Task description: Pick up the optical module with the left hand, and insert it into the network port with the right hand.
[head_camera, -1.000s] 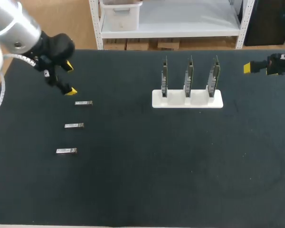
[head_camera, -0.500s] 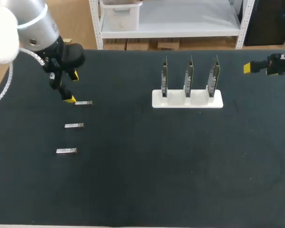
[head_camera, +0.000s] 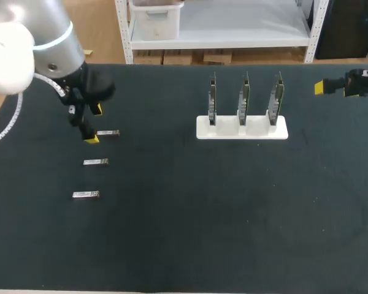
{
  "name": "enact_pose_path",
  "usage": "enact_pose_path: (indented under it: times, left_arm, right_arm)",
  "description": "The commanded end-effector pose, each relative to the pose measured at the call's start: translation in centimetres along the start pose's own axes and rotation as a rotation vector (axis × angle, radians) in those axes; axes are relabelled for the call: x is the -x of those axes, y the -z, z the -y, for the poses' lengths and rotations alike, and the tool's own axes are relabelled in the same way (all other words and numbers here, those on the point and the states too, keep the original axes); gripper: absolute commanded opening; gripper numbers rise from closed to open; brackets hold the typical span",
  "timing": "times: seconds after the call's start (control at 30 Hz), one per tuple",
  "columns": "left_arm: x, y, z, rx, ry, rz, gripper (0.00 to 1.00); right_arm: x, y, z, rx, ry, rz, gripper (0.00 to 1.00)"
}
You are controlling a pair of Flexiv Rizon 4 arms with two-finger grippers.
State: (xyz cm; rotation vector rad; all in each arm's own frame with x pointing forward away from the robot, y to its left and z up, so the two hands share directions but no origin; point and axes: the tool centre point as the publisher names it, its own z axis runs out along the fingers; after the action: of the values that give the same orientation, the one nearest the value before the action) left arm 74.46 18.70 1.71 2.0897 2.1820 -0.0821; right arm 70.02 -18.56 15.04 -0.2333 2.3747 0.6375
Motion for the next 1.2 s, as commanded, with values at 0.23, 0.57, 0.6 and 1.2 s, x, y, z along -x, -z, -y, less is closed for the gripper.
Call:
enact_pose_path:
  times: [0.23, 0.57, 0.6, 1.2]
  left_arm:
    - [0.7, -1.8, -0.4, -0.007, 0.0, -0.018, 1.0]
    - [0.2, -3.0, -0.6, -0.016, 0.014, -0.056, 1.0]
    - [0.1, -3.0, -0.7, -0.017, 0.017, -0.059, 1.0]
    - [-0.6, -4.0, -1.0, -0.057, 0.066, -0.078, 0.4]
  right_arm:
    - [0.0, 0.0, 0.0, 0.0, 0.0, 0.0, 1.0]
    - [0.0, 0.0, 0.0, 0.0, 0.0, 0.0, 1.0]
    - [0.0, 0.0, 0.0, 0.0, 0.0, 0.0, 1.0]
    - [0.0, 0.0, 0.0, 0.0, 0.0, 0.0, 1.0]
